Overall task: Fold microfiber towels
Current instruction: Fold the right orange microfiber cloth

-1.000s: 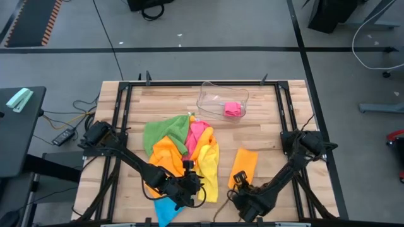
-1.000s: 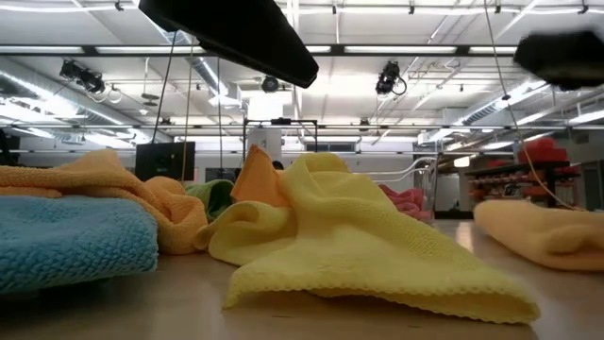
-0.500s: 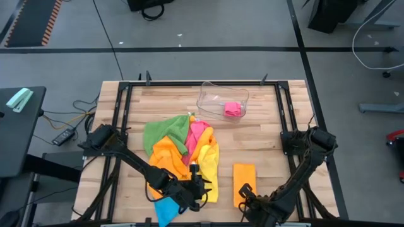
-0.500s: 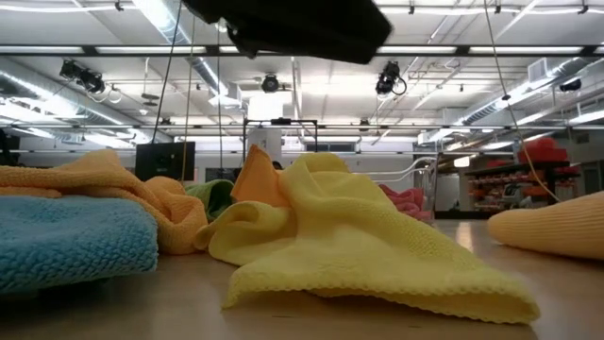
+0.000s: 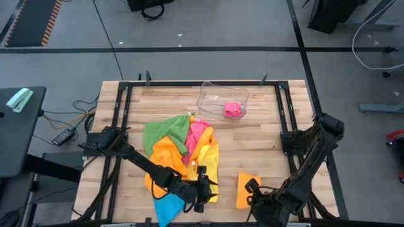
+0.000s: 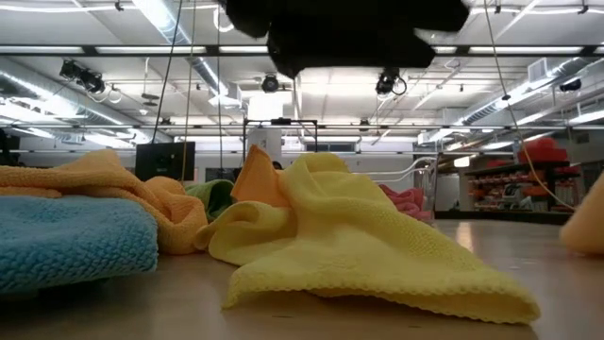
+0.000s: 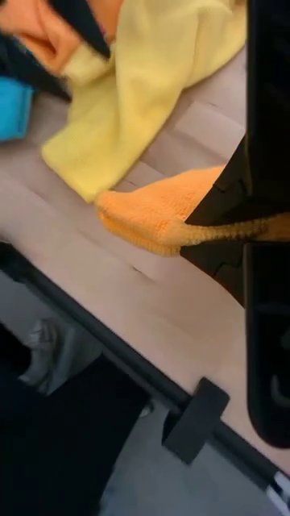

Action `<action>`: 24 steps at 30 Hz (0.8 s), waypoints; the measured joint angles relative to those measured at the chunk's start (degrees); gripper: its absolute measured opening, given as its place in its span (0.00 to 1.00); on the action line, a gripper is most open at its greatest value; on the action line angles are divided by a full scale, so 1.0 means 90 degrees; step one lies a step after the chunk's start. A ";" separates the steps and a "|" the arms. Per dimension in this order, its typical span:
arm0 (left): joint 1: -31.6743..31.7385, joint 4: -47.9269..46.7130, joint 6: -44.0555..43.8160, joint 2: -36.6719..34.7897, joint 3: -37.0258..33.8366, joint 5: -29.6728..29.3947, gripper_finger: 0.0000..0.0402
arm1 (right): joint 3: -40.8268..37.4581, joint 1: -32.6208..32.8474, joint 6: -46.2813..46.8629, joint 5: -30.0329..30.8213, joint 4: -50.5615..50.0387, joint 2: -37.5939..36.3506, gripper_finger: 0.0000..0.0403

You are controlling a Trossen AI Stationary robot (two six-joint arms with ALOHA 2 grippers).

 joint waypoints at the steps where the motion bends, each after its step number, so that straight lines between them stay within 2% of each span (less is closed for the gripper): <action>1: 0.0015 0.0194 0.0033 0.0048 0.0002 0.0029 0.48 | 0.0002 0.0000 -0.0001 -0.0017 0.0006 -0.0100 0.03; 6: 0.0096 0.1540 0.1032 0.0486 0.0005 0.0129 0.50 | 0.0005 -0.0002 -0.0034 -0.0042 0.0018 -0.0337 0.03; 12: 0.0333 0.2900 0.1617 0.0999 0.0055 0.0625 0.64 | 0.0005 -0.0002 -0.0369 -0.0056 0.0048 -0.0343 0.03; 18: 0.0666 0.2937 0.1791 0.1543 0.0869 0.1249 0.74 | 0.0005 -0.0106 -0.0520 -0.0056 0.0073 -0.0344 0.03; 24: 0.0732 0.2051 0.1986 0.1871 0.1750 0.1604 0.74 | 0.0005 -0.0129 -0.0523 0.0164 0.0072 -0.0653 0.03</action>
